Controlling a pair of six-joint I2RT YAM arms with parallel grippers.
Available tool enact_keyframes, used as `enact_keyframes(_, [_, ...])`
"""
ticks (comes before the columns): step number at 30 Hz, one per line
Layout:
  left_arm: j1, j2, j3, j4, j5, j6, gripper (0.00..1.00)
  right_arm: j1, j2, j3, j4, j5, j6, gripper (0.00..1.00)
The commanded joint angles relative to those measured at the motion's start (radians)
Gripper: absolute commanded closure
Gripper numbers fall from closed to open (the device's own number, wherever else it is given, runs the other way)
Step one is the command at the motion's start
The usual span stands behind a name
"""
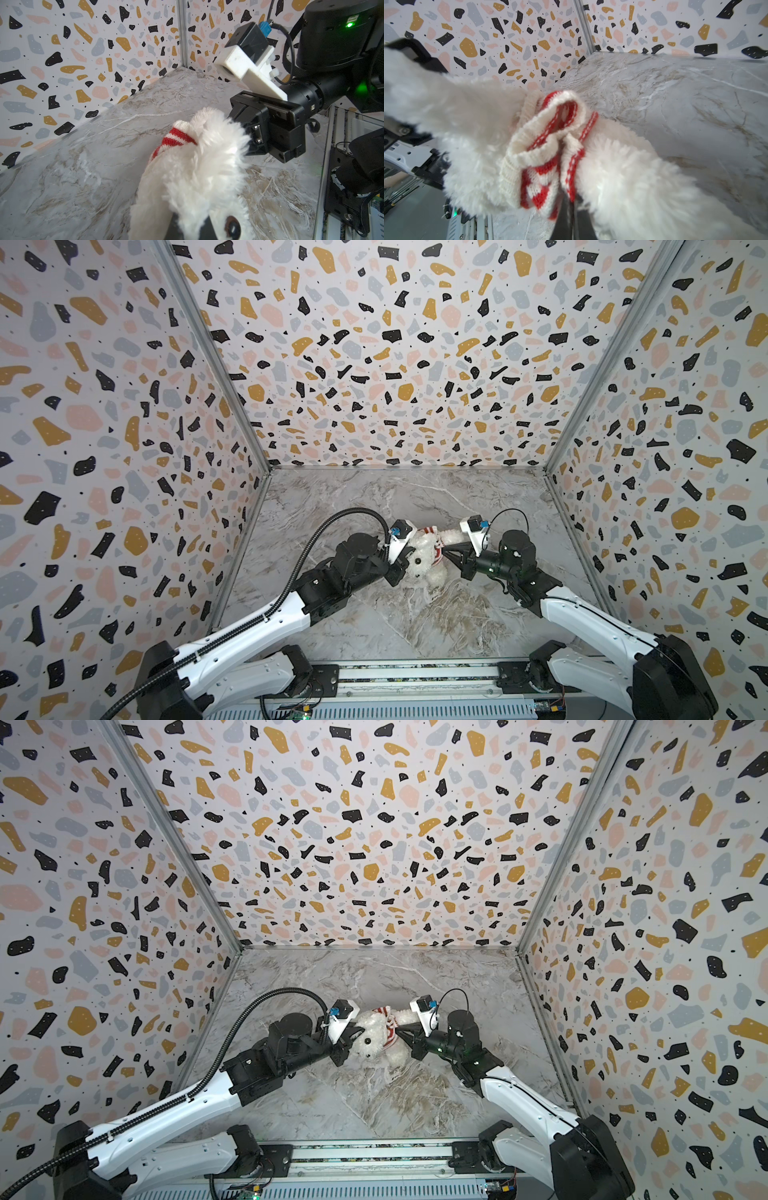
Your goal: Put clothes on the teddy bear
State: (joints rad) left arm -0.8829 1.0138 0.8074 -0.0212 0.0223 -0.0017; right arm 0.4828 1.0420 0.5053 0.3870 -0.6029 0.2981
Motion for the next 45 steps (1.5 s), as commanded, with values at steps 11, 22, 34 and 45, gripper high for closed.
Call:
enact_keyframes(11, [-0.032,-0.090,-0.071,0.044,-0.037,-0.044,1.00,-0.161,-0.153,-0.126,0.089,0.032,0.151,1.00])
enact_keyframes(22, [-0.038,-0.157,-0.116,0.114,-0.119,-0.117,1.00,-0.226,-0.183,-0.214,0.112,0.069,0.197,1.00])
enact_keyframes(34, [-0.038,-0.261,-0.173,0.205,-0.182,-0.147,1.00,-0.254,-0.149,-0.252,0.145,0.071,0.226,1.00])
enact_keyframes(45, [-0.037,-0.323,-0.211,0.265,-0.189,-0.156,1.00,-0.256,-0.157,-0.246,0.133,0.062,0.224,1.00])
